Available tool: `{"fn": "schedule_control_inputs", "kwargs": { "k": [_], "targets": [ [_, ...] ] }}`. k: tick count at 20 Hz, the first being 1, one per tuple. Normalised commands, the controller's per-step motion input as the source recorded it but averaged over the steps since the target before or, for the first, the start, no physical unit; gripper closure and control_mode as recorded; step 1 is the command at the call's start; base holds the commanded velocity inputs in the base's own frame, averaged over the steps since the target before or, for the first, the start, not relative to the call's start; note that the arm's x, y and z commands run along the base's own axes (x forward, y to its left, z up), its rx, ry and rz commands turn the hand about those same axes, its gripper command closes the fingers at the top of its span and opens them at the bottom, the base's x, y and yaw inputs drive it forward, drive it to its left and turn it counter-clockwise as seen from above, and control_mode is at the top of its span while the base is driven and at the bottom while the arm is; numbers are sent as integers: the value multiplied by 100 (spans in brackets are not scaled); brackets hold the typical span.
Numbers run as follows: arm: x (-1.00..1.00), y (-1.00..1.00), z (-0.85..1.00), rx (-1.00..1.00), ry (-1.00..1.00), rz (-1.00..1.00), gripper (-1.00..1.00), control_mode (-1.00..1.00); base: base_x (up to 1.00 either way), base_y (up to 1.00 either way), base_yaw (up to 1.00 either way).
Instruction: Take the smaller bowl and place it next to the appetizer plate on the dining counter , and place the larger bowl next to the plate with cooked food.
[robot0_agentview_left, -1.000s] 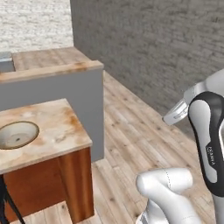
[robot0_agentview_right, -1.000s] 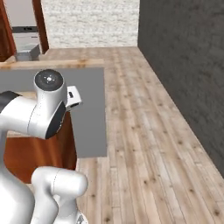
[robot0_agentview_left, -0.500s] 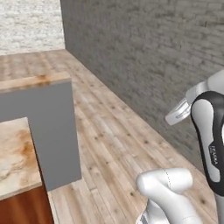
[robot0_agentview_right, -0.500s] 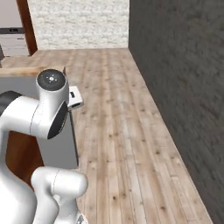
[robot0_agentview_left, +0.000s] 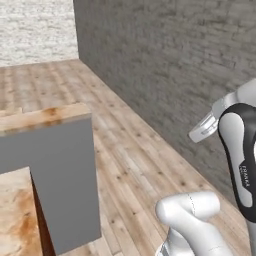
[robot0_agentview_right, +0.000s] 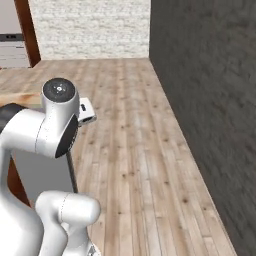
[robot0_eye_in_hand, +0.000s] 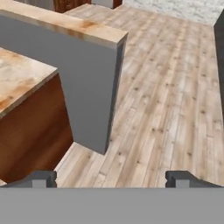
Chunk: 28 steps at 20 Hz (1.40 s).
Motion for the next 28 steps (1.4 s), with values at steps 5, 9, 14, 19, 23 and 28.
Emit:
{"fn": "schedule_control_inputs", "kwargs": {
  "k": [5, 9, 14, 19, 23, 28],
  "targets": [
    [0, 0, 0, 0, 0, 0, -100, 100, 100, -36, 5],
    [0, 0, 0, 0, 0, 0, -100, 100, 100, -62, 0],
    [0, 0, 0, 0, 0, 0, -100, 100, 100, -26, 0],
    [0, 0, 0, 0, 0, 0, -100, 100, 100, 0, 3],
    [0, 0, 0, 0, 0, 0, -100, 100, 100, 1, 8],
    [0, 0, 0, 0, 0, 0, -100, 100, 100, 0, 16]
  ]
}}
